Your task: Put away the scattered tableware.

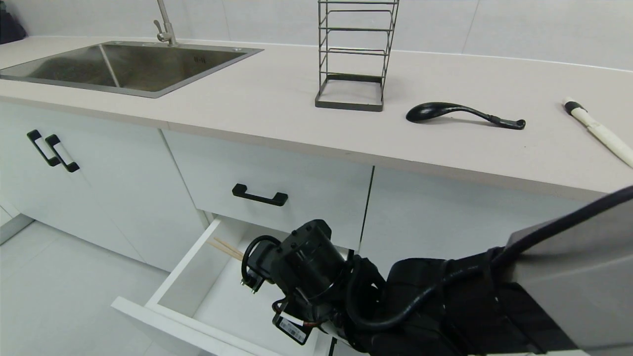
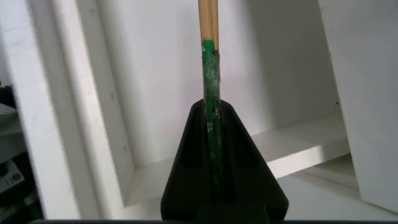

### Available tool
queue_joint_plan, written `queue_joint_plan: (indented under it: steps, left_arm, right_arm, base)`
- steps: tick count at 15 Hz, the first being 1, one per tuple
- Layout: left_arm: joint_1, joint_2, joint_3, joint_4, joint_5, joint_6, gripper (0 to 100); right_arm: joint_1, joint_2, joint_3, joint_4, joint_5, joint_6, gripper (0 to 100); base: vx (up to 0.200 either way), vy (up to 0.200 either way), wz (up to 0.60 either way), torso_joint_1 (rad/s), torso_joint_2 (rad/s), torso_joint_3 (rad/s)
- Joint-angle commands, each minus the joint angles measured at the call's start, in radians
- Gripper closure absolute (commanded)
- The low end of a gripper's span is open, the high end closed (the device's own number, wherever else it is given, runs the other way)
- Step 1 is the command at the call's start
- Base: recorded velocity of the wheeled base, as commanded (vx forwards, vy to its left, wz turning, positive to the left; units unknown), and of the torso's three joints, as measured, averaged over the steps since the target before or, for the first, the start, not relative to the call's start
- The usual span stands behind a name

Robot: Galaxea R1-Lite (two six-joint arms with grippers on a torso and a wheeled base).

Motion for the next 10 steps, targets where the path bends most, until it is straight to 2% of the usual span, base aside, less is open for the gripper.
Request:
queue_joint_plan:
  steps: [1,6,10]
  left_arm:
    - [0.000,0.001,0.000,0.000,0.000,0.000,0]
    - [0.000,0.001,0.000,0.000,0.000,0.000,0]
    - [0.000,0.001,0.000,0.000,0.000,0.000,0]
  right_arm:
    - [-0.029,0.072,-0.040,0.005,0.001,0.008,100]
    - [-0.052,0.134,-0.063,0.005,0.001,0.010,100]
    - [-0.057,0.203,-0.146,0.012,0.001,0.027,100]
  base:
    - [0.000,0.000,0.00,0.000,0.00,0.000]
    - [0.000,0.000,0.00,0.000,0.00,0.000]
    - [0.000,0.000,0.00,0.000,0.00,0.000]
